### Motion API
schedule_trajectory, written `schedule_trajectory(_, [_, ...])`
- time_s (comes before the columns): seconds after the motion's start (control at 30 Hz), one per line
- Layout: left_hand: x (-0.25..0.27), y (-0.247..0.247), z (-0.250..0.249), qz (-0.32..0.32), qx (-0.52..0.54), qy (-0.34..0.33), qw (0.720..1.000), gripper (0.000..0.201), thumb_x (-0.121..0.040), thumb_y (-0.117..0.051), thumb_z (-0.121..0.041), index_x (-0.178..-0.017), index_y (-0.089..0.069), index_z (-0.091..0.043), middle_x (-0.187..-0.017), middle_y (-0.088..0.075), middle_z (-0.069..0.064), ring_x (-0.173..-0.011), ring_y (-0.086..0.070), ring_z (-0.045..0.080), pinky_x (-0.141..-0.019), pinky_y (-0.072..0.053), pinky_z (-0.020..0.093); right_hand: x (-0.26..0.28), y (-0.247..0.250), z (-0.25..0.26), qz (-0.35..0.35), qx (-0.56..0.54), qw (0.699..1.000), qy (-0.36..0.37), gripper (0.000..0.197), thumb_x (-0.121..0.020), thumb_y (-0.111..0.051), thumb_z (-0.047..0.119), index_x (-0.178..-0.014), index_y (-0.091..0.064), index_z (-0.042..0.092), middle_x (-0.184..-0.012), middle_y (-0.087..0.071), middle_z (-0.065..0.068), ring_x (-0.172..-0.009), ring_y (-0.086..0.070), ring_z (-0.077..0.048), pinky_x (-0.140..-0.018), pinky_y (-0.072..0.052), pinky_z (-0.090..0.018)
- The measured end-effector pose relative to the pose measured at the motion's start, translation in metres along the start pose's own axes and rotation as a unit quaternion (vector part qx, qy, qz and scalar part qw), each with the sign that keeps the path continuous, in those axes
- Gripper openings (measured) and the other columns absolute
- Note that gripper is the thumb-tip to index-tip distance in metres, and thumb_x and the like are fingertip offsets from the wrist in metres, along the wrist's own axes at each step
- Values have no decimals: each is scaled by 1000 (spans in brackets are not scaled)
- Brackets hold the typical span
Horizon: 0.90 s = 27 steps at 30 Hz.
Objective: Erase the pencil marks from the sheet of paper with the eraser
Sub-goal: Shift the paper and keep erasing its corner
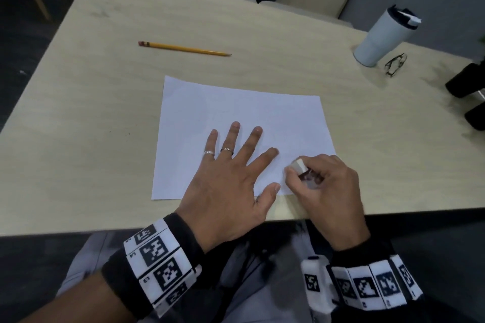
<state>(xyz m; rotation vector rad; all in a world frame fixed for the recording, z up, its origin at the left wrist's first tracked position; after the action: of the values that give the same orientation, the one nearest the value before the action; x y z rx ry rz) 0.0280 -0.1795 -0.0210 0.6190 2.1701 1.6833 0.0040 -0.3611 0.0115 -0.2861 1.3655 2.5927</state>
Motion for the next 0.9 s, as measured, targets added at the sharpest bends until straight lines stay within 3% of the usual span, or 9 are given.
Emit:
schedule_trajectory(0.13, [1, 2, -1, 5, -4, 0, 1000, 69, -104, -14, -69, -167, -10, -41, -176, 13, -2, -161, 19, 30, -128, 5, 58, -13, 18, -34, -59, 32, 996, -51, 22, -89, -82, 19, -70, -72, 14, -65, -64, 6, -73, -54, -21, -69, -48, -44])
schedule_trajectory(0.27, [1, 3, 0, 1, 4, 0, 1000, 70, -104, -15, -68, -167, -14, -40, -176, 9, -2, -162, 15, 31, -128, 3, 59, 1, 5, -5, -11, 8, 1000, -3, 22, -90, -82, 18, -72, -70, 18, -66, -60, 6, -73, -53, -18, -69, -46, -36])
schedule_trajectory(0.43, [0, 1, -1, 1, -1, 2, 1000, 69, -104, -14, -69, -167, -12, -42, -176, 10, -2, -161, 16, 30, -129, 4, 58, -18, 18, -37, -58, 34, 997, -49, 23, -89, -80, 21, -69, -70, 16, -67, -63, 2, -75, -52, -23, -71, -50, -46])
schedule_trajectory(0.6, [0, 0, 0, -5, -1, 2, 1000, 69, -104, -16, -69, -167, -14, -41, -177, 7, -2, -162, 13, 31, -129, 2, 59, 4, 6, -6, 6, -10, 1000, -9, 24, -90, -81, 19, -69, -69, 18, -65, -60, 4, -74, -53, -19, -69, -46, -38])
schedule_trajectory(0.73, [0, 0, -1, -2, -7, 0, 1000, 69, -104, -14, -70, -167, -11, -42, -176, 9, -2, -162, 15, 31, -128, 4, 59, -10, 22, -38, -47, 29, 997, -59, 26, -89, -81, 21, -66, -69, 17, -64, -63, 5, -73, -53, -19, -70, -49, -45])
schedule_trajectory(0.9, [0, 1, 0, -3, 1, 2, 1000, 69, -103, -16, -70, -167, -13, -42, -177, 7, -2, -162, 14, 31, -129, 4, 58, 11, 11, -13, 0, -23, 999, -34, 23, -90, -82, 20, -70, -71, 19, -64, -61, 7, -72, -53, -16, -68, -46, -32])
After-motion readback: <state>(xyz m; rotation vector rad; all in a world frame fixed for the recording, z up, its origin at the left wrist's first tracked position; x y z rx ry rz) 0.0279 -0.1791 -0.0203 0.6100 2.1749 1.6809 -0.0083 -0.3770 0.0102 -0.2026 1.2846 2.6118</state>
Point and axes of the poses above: each hand's wrist, its own x-axis away from the middle knuckle, its own y-axis out of the back of the hand, z = x × y, the point moved 5 cm from there along -x, towards the middle knuckle
